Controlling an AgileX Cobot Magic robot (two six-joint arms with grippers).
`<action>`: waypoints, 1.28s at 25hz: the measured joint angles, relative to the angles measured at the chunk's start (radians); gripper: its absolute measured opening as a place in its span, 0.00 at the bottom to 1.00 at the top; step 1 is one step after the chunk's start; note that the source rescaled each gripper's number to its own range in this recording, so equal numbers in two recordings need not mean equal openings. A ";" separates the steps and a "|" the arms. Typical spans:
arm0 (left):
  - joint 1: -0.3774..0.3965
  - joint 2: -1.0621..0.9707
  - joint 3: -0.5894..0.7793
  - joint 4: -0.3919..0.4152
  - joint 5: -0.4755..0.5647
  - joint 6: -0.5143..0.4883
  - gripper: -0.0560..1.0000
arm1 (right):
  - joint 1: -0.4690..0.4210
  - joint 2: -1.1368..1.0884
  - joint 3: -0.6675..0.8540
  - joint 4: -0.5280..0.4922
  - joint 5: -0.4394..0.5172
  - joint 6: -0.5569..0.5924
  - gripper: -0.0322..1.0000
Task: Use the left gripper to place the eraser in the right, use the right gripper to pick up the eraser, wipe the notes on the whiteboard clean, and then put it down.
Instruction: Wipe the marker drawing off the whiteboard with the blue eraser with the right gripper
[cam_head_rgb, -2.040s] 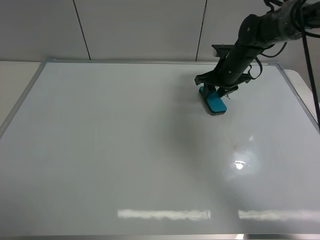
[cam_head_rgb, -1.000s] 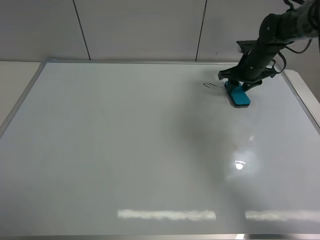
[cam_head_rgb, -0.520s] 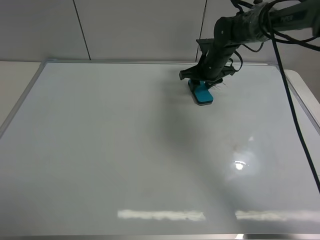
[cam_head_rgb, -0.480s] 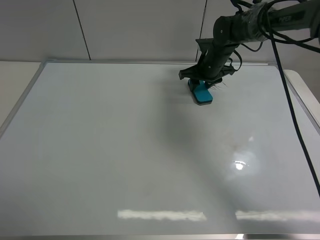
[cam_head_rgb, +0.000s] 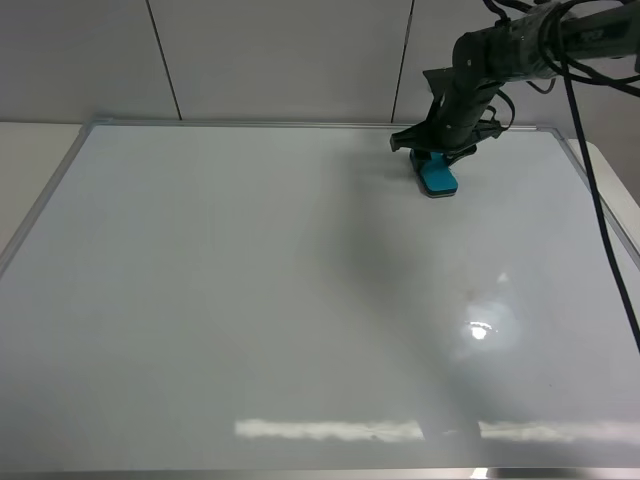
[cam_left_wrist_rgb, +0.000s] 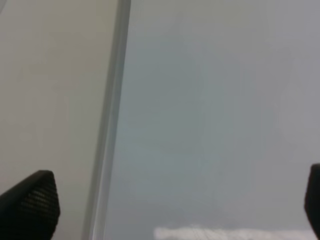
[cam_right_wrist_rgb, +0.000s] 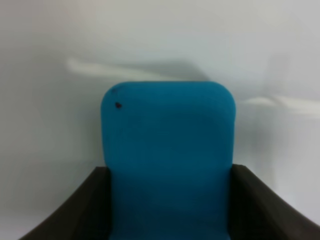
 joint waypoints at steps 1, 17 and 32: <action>0.000 0.000 0.000 0.000 0.000 0.000 1.00 | -0.018 0.000 0.000 -0.009 -0.002 0.000 0.09; 0.000 0.000 0.000 0.000 0.000 0.000 1.00 | -0.066 0.000 -0.008 0.117 0.021 -0.115 0.09; 0.000 0.000 0.000 0.000 0.000 0.000 1.00 | 0.055 0.011 -0.008 0.053 -0.031 0.021 0.09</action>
